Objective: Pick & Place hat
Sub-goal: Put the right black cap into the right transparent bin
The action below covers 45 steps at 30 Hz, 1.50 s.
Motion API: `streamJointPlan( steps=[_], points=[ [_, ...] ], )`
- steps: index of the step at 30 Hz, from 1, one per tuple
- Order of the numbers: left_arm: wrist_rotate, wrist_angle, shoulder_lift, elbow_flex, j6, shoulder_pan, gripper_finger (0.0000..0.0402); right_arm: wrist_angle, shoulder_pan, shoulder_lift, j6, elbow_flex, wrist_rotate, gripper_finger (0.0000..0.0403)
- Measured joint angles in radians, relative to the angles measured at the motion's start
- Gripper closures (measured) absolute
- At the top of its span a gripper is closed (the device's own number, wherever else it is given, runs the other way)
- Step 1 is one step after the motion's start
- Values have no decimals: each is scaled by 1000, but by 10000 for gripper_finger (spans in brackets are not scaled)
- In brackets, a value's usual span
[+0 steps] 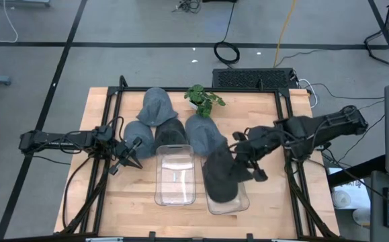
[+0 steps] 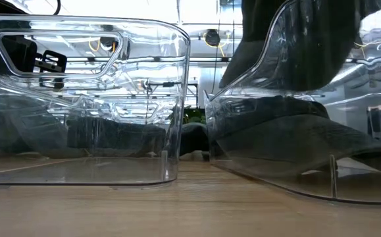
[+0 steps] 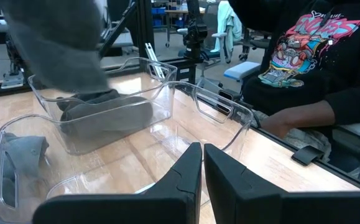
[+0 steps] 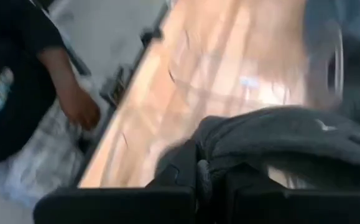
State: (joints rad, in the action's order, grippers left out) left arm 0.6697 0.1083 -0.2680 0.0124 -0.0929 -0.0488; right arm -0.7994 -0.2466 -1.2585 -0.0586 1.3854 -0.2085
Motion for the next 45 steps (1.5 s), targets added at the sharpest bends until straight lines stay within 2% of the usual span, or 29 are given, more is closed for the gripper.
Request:
streamJointPlan(
  steps=[3, 5, 11, 14, 25, 35, 38, 45],
  points=[
    [0, 0, 0, 0, 0, 0, 376, -93, 7, -54, 44, 59, -42, 395],
    [0, -1, 0, 0, 0, 0, 376, -154, 6, -96, 85, 94, -153, 395],
    [0, 1, 0, 0, 0, 0, 376, -165, -19, -194, 125, 189, -462, 395],
    [0, -1, 0, 0, 0, 0, 376, -208, -31, -225, 125, 212, -502, 395],
    [0, 0, 0, 0, 0, 0, 376, -254, -22, -336, 162, 212, -500, 396],
    [0, 0, 0, 0, 0, 0, 376, -252, -7, -434, 282, 212, -491, 396],
    [0, 0, 0, 0, 0, 0, 376, -244, 4, -445, 307, 212, -407, 396],
    [0, 0, 0, 0, 0, 0, 376, -245, 15, -448, 351, 212, -47, 396]
  ],
)
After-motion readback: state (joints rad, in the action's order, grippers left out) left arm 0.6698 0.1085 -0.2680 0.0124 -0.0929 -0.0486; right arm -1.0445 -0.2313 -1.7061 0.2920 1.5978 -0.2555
